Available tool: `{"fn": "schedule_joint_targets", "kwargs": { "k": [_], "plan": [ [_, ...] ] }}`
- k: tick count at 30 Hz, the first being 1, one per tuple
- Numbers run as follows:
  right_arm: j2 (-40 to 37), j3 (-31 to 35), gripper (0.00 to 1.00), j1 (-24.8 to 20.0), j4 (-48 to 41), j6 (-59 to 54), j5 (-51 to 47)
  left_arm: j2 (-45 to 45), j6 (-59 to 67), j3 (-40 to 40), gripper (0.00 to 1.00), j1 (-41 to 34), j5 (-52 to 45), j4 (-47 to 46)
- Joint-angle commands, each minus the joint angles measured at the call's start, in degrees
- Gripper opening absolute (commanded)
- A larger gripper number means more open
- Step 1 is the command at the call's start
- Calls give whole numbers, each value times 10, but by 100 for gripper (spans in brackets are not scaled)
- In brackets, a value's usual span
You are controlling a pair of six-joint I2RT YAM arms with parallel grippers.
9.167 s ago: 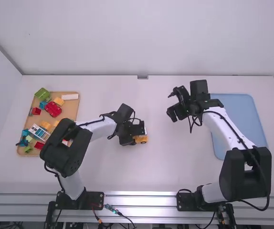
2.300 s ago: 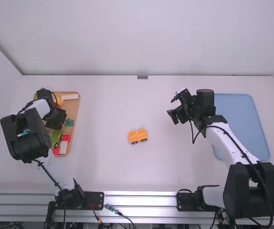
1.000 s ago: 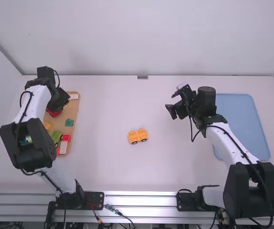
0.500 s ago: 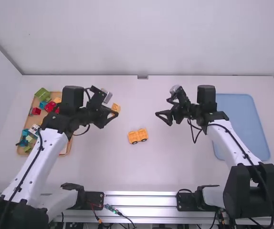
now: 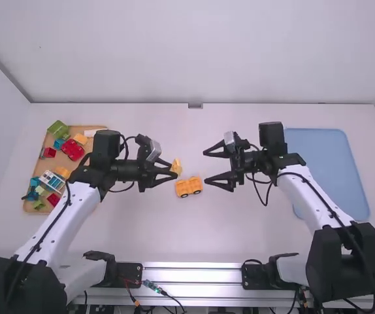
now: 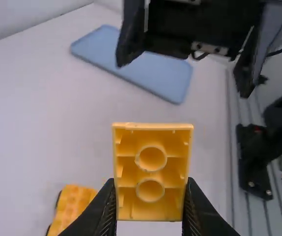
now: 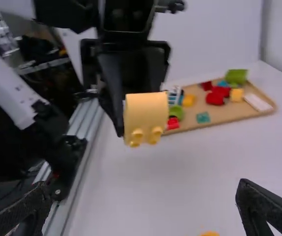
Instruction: Assemble lego blocks to make yellow taxi
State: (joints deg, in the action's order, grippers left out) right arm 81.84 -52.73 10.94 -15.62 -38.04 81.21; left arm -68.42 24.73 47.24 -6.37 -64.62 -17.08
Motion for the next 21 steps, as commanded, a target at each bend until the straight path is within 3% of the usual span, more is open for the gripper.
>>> {"fn": "schedule_joint_targets", "kwargs": {
  "k": [1,5,8,11,13,21],
  "plan": [
    [-5,4,100,17,0,-33,49,-12,21,-14,1,0,-110,20],
    [-5,4,96,35,-1,-73,75,-20,-3,-31,2,-1,-157,74],
    [-5,4,87,39,9,-66,82,-24,-24,-56,2,1,-181,141],
    [-5,4,79,38,49,7,82,-23,-33,-85,2,-4,-198,219],
    [-5,4,77,43,96,80,82,-23,-109,-108,2,-9,-169,305],
    [9,4,82,73,196,204,13,-23,-315,-167,1,-30,-92,541]
  ]
}}
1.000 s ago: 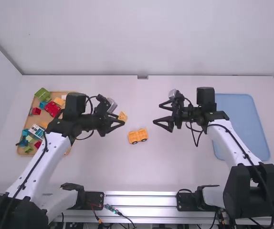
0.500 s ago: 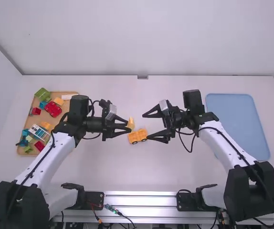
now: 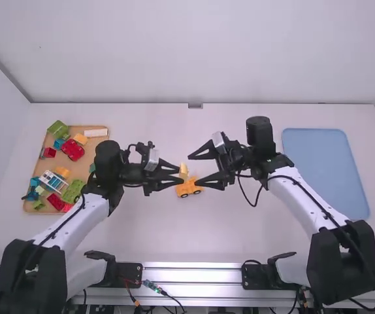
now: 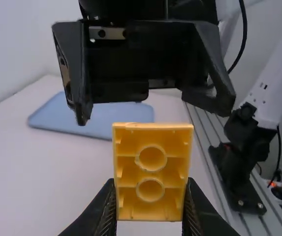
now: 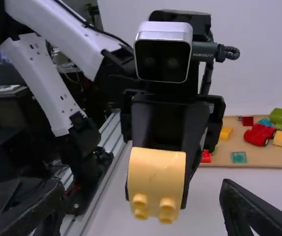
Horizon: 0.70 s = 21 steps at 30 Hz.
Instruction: Assemble lego blocks to make yellow taxi
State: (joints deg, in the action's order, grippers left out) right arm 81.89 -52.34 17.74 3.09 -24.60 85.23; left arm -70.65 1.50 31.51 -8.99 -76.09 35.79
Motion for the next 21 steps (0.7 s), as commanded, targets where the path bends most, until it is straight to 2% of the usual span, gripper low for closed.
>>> {"fn": "schedule_joint_targets", "kwargs": {
  "k": [1,7,13,21],
  "plan": [
    [14,1,82,9,31,88,-31,-1,-96,-15,1,-3,33,27],
    [33,1,82,9,87,159,-69,-1,-97,-19,1,-4,25,38],
    [66,1,81,13,149,205,-45,-1,-94,-13,1,-4,39,34],
    [79,1,81,16,163,209,-38,-1,-47,24,1,-1,70,-65]
  ]
}}
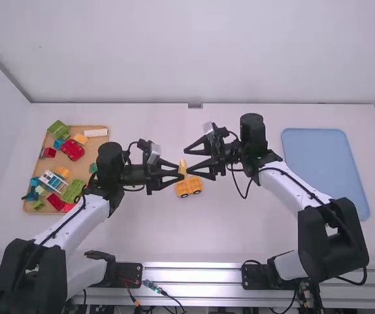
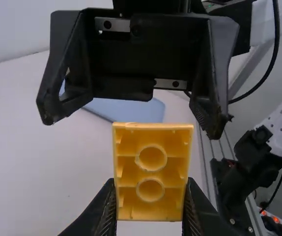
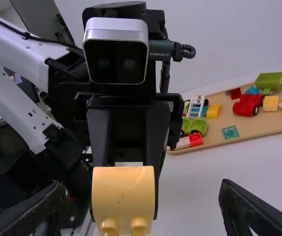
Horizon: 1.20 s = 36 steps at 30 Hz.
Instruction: Assemble lego blocks to make yellow taxi
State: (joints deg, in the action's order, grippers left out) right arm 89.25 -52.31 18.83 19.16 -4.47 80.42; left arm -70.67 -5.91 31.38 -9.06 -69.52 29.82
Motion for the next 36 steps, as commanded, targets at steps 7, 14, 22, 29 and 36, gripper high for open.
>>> {"fn": "schedule_joint_targets", "kwargs": {
  "k": [7,14,22,29,36],
  "plan": [
    [5,1,80,10,3,6,9,-1,28,29,1,-1,39,-1],
    [5,1,59,11,26,17,40,-19,23,28,1,-1,28,36],
    [5,1,46,11,26,17,39,-70,-12,29,1,-1,-7,115],
    [5,1,42,10,26,16,40,-93,-37,28,1,0,4,153],
    [5,4,44,11,9,-5,33,-93,-67,28,1,0,19,170]
  ]
}}
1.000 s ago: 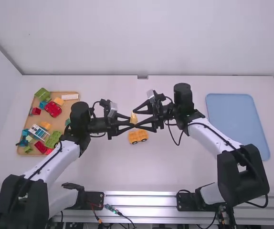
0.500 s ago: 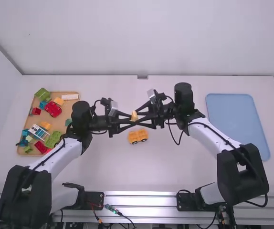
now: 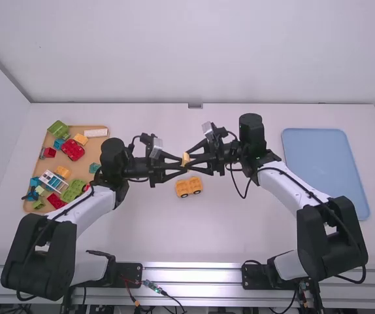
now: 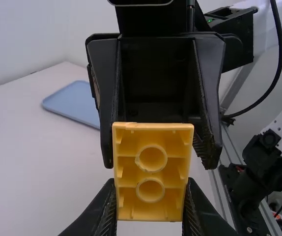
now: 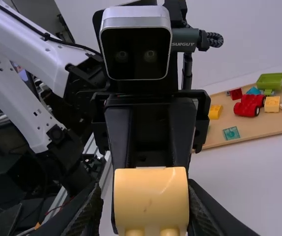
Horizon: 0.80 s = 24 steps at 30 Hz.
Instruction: Assemble lego blocks to make yellow taxi
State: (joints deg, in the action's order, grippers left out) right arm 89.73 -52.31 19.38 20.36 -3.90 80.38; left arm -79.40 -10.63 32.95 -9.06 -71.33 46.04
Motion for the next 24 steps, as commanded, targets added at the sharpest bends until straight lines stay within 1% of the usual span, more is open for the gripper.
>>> {"fn": "schedule_joint_targets", "kwargs": {
  "k": [1,4,6,9,13,14,15,17,19,20,21,24],
  "plan": [
    [1,5,44,5,1,-10,35,-6,-20,13,2,0,37,11],
    [1,7,34,5,-1,-10,32,-5,-20,13,2,0,36,11],
    [1,7,30,5,1,-11,33,-5,-20,13,2,0,36,9],
    [1,8,29,5,1,-11,33,-5,-20,13,2,0,36,10],
    [1,8,23,5,-1,-10,34,-5,-20,13,2,0,38,12],
    [1,8,21,5,-1,-10,34,-5,-20,13,9,0,38,13],
    [1,8,20,5,-1,-10,34,-5,-20,13,12,0,38,13],
    [1,8,13,5,-1,-9,34,-5,-20,13,37,0,38,13],
    [1,7,11,6,-1,-8,31,-5,-20,13,69,0,38,14],
    [1,7,11,6,-1,-8,31,-5,-20,13,76,0,38,14],
    [1,7,11,5,-1,-7,21,-5,-20,13,99,0,39,14],
    [0,7,9,5,3,17,-10,-5,-20,13,99,0,54,7]
  ]
}}
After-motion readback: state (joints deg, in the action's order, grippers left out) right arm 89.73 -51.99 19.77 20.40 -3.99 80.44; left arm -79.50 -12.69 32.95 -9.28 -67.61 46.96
